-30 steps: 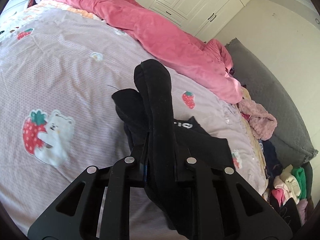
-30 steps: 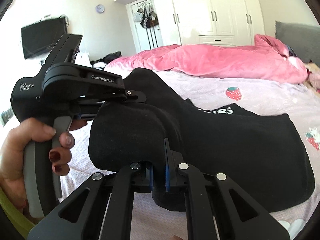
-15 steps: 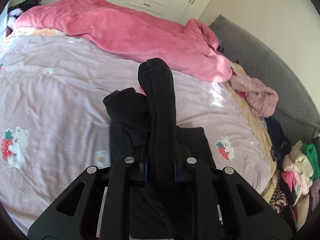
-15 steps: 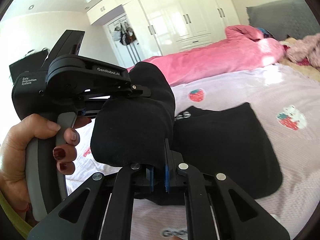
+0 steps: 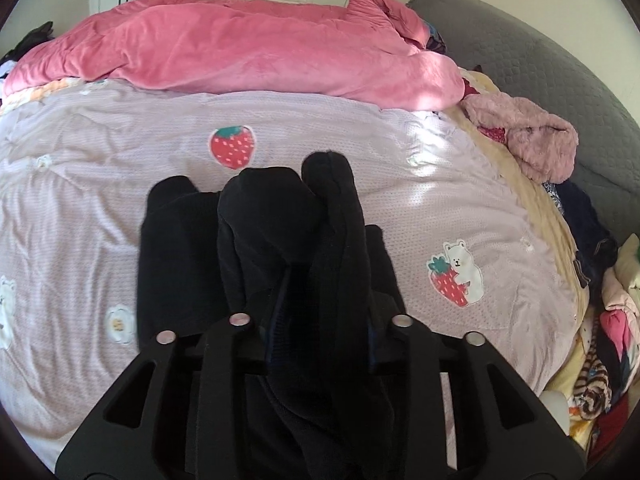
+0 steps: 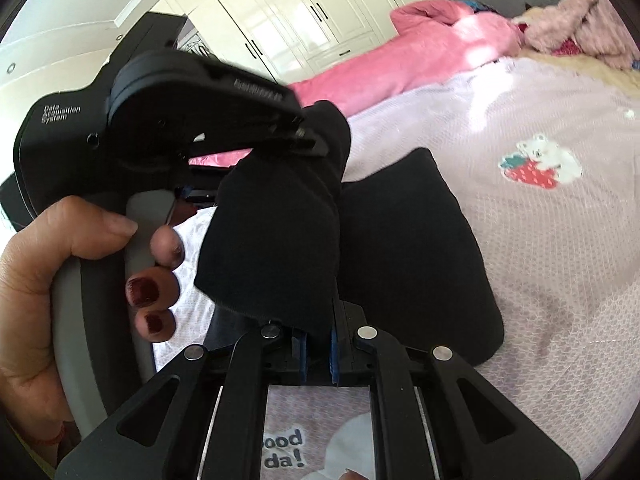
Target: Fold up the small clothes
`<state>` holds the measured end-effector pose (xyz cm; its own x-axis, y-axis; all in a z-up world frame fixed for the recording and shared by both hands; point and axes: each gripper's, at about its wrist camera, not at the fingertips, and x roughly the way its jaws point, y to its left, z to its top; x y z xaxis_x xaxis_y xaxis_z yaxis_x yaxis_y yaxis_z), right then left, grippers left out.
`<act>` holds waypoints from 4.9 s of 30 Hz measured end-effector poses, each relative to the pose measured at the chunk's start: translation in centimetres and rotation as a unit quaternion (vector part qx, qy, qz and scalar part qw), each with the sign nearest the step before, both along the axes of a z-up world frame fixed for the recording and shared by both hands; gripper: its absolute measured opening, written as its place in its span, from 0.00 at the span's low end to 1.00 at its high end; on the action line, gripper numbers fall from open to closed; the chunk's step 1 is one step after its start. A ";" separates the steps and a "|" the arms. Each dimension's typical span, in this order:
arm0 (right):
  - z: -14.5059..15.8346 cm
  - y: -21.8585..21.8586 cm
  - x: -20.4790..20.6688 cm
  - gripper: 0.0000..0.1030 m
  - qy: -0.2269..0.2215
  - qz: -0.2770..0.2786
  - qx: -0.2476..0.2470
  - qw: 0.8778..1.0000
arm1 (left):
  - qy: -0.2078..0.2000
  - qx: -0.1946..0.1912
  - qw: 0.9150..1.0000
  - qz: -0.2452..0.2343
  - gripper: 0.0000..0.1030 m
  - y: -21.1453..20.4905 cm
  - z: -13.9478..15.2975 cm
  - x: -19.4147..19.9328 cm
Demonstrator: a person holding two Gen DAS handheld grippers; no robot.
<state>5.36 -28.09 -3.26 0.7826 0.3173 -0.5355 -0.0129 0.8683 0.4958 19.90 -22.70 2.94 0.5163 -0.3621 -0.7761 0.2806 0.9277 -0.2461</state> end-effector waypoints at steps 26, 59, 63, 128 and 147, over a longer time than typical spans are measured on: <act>4.3 -9.3 -3.4 0.44 -0.002 -0.047 -0.006 0.999 | -0.054 0.030 0.998 0.033 0.61 5.2 0.1 -5.0; 1.7 -5.6 11.0 0.49 0.143 0.006 0.008 0.990 | -0.026 0.046 0.999 -0.003 0.76 9.5 -4.0 -5.5; 0.4 -6.0 12.1 0.50 0.163 0.007 0.042 0.986 | -0.020 0.045 0.999 -0.011 0.77 9.4 -4.4 -5.6; 2.8 -3.9 5.2 0.54 0.104 0.026 -0.104 0.989 | -0.023 0.037 0.999 -0.015 0.80 10.9 -3.1 -6.6; 0.3 -2.8 4.0 0.34 0.114 0.020 -0.188 0.975 | 0.001 0.041 0.999 -0.032 0.80 9.9 -5.6 -7.8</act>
